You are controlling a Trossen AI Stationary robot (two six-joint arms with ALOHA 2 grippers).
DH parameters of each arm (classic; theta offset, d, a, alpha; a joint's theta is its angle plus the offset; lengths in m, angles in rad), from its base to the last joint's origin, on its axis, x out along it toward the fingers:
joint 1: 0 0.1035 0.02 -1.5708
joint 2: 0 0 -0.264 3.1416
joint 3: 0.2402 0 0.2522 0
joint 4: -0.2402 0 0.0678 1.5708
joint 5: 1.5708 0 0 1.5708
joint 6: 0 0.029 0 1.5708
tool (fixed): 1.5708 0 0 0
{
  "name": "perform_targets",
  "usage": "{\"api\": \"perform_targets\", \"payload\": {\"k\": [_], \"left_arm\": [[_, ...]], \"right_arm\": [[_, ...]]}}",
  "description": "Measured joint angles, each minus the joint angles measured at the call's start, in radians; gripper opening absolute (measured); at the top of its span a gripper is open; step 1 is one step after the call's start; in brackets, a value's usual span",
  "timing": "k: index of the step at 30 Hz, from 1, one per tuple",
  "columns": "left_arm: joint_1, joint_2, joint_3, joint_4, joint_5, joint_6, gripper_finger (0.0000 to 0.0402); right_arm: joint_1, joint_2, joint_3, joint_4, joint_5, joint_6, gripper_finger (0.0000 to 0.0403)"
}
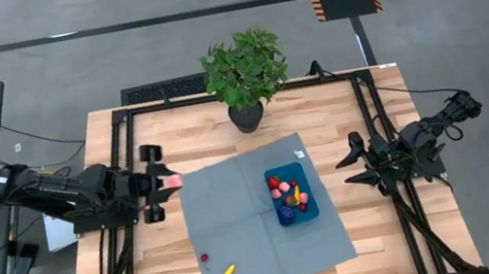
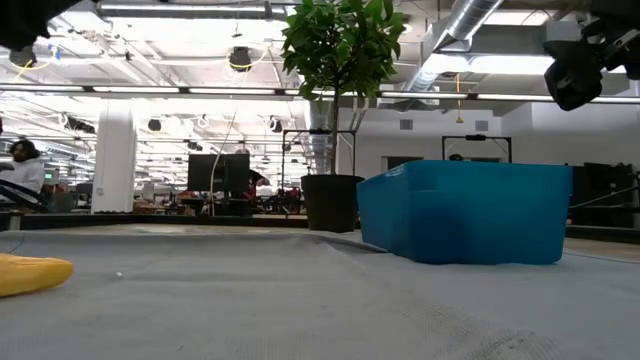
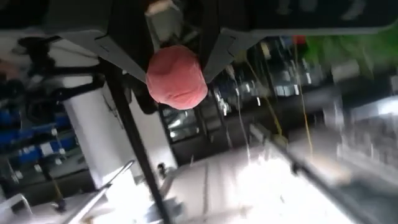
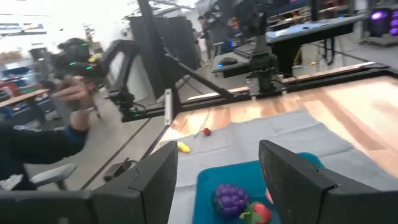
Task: Pick and placing Produce into tupperware
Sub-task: Put the peach into the bin
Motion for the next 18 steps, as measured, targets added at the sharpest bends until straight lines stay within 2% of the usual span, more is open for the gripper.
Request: {"api": "perform_targets", "payload": {"k": [5,12,16,18], "left_arm": [[0.0,0.204,0.084,-0.023,-0.043,-0.162,0.0105],[0.016,0.449,0.244,-0.156,-0.036,-0.201,0.0105],[0.051,0.603,0.32,-0.19,0.035,-0.351,0.0105],[0.059,0.671,0.359,-0.221,0.048,-0.37,0.0105]], "right_arm": [[0.0,0.0,0.0,0.0,0.047,0.0,0.0249],[0.0,0.0,0.0,0.0,0.051,0.001,0.0249],[0.0,0.0,0.0,0.0,0.051,0.001,0.0249],[0.0,0.0,0.0,0.0,0.051,0.0,0.0249]]}}
